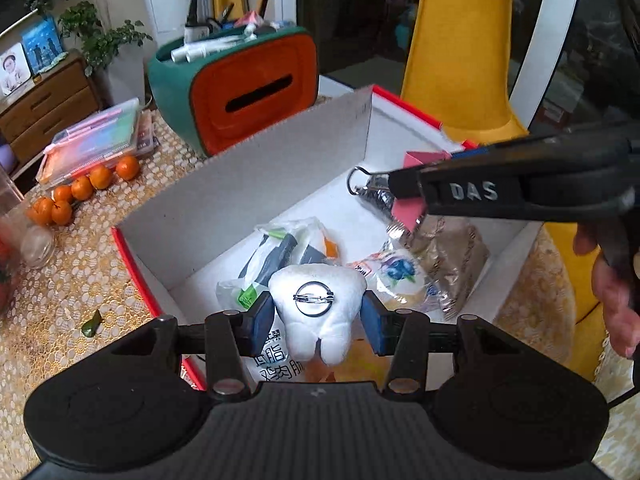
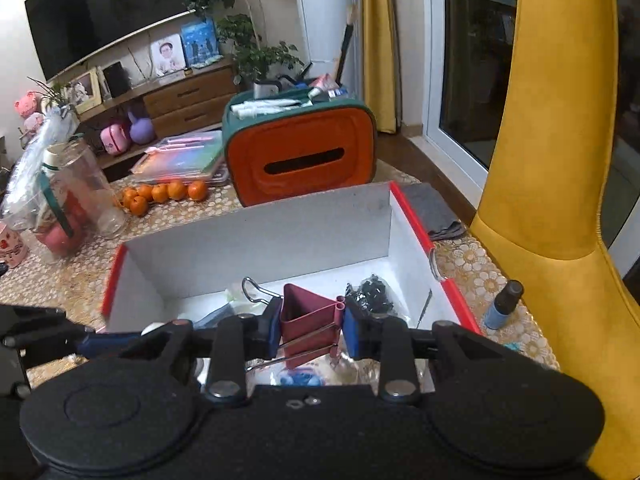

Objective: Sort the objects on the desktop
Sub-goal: 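Carry the tooth plush and binder clip over the red shoebox with both tools, then open both tools to drop the plush and binder clip into the box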

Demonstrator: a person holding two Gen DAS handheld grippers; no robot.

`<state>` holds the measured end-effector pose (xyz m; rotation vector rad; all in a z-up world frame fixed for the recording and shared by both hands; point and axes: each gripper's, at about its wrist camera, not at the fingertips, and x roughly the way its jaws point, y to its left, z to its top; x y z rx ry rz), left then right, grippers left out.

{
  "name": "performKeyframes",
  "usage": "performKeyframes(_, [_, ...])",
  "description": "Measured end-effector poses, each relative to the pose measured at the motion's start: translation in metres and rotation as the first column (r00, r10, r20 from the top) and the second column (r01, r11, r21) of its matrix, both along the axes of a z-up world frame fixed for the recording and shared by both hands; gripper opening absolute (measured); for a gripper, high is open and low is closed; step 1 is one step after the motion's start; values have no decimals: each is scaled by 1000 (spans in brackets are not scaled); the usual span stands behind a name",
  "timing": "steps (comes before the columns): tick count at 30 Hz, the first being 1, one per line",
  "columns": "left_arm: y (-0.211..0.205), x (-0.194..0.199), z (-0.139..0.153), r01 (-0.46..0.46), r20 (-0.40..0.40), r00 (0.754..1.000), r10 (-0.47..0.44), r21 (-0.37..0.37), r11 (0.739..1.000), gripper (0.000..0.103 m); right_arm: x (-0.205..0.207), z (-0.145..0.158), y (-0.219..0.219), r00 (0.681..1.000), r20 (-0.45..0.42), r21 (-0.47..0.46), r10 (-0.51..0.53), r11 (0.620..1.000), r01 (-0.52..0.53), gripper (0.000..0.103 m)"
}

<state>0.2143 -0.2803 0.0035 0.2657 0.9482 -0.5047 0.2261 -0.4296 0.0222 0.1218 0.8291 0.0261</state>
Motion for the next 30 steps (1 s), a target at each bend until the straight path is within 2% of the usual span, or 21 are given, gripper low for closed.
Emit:
performKeyframes(8, [-12, 8, -20, 26, -14, 1000, -25, 62, 998, 46, 26, -23, 2, 998, -60, -4, -19, 1000, 19, 29])
performKeyframes(16, [-11, 16, -39, 17, -48, 999, -13, 81, 997, 46, 36, -39, 5, 995, -102, -10, -13, 1000, 12, 29])
performKeyframes(20, [-14, 13, -43, 41, -34, 999, -38, 108, 993, 48, 38, -43, 6, 993, -120, -11, -9, 1000, 8, 29])
performKeyframes(26, [-14, 13, -43, 55, -41, 998, -51, 104, 993, 49, 40, -47, 7, 992, -128, -16, -16, 1000, 14, 30])
performKeyframes(30, [-14, 12, -42, 58, -36, 998, -55, 102, 993, 52, 38, -44, 4, 992, -121, -11, -23, 1000, 22, 36])
